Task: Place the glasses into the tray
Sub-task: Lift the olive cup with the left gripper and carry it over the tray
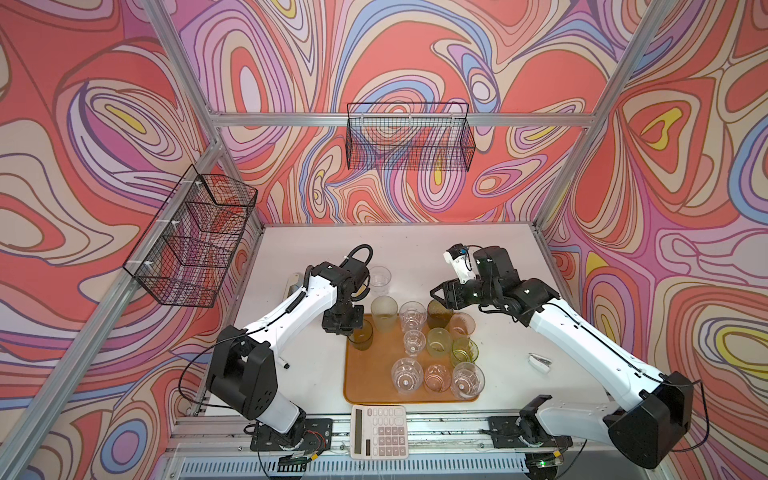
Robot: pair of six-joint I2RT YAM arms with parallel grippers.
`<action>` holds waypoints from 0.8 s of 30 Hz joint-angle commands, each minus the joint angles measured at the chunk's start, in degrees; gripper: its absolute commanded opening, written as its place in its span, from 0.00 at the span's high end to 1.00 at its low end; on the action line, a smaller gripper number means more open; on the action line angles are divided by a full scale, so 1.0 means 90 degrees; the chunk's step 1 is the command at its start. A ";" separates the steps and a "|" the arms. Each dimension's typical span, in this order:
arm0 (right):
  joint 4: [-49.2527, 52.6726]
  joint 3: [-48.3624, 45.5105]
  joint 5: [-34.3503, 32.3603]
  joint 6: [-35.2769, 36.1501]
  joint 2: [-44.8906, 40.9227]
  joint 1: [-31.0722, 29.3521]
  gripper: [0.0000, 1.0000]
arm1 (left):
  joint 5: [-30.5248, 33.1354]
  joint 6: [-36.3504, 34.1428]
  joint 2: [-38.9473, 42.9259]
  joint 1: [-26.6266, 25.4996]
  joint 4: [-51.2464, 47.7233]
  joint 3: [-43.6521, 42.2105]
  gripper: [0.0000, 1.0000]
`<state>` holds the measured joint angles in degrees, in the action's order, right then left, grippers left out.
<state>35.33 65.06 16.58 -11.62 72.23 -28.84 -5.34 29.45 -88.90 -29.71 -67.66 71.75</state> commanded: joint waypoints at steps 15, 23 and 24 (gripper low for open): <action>-0.0095 0.0057 0.0084 0.0001 -0.0024 0.0040 0.35 | 0.0059 0.0716 0.0143 -0.0749 0.0046 0.0025 0.93; -0.0090 0.0042 0.0076 -0.0009 -0.0047 0.0034 0.35 | 0.0103 0.0885 -0.0035 -0.1028 0.0164 0.0185 0.93; -0.0088 0.0033 0.0077 -0.0018 -0.0046 0.0039 0.35 | 0.0098 0.0900 -0.0078 -0.1076 0.0166 0.0223 0.93</action>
<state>35.20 65.04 16.84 -11.62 72.23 -28.84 -5.06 35.86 -88.77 -38.41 -66.11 71.83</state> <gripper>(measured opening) 0.649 0.084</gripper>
